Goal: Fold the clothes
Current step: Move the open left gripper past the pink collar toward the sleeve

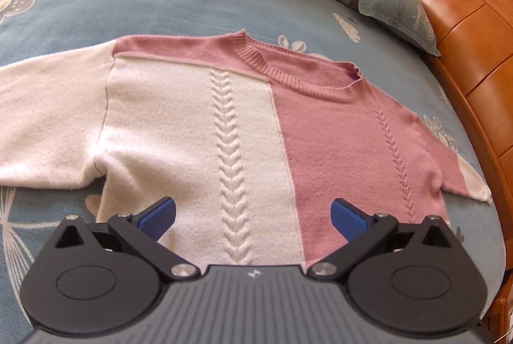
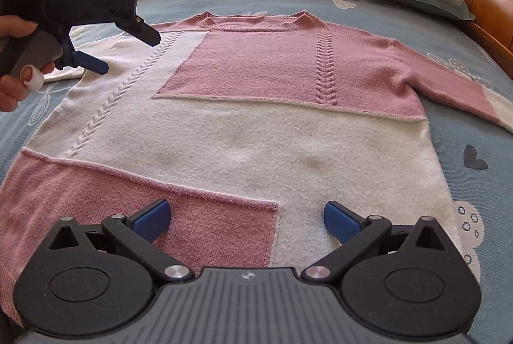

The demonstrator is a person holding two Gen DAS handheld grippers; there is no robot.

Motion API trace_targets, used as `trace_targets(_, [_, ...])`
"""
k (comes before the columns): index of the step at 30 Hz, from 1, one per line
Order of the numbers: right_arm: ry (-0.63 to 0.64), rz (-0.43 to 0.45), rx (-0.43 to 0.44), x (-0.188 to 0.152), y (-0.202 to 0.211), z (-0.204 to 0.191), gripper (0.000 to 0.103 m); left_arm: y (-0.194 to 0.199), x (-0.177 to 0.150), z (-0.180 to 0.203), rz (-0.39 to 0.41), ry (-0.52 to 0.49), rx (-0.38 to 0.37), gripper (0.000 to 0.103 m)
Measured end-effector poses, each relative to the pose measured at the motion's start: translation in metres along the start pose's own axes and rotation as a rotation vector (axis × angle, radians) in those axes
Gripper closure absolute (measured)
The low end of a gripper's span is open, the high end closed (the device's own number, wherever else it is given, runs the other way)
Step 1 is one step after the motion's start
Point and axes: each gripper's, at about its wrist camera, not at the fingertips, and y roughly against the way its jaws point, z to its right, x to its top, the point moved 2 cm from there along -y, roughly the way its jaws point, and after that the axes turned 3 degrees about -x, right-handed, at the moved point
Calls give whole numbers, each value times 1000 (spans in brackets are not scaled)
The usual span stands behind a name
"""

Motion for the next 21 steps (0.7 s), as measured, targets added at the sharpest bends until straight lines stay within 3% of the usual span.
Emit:
trace_targets(4, [6,-5,-2,2,-2,-1,0,6,-11,-6,30,-24,-33,1])
trace_targets(10, [18,-5,-2,2,-1,-2,0,22,25,-20,141,39,-71,1])
trace_targets(15, [21,-7,2,2,0,-2,0,5,21,-44,113,92,-48,1])
trace_targets(21, [29,-7,5,2,1,-2,0,21,7,-32,111,29,-33,1])
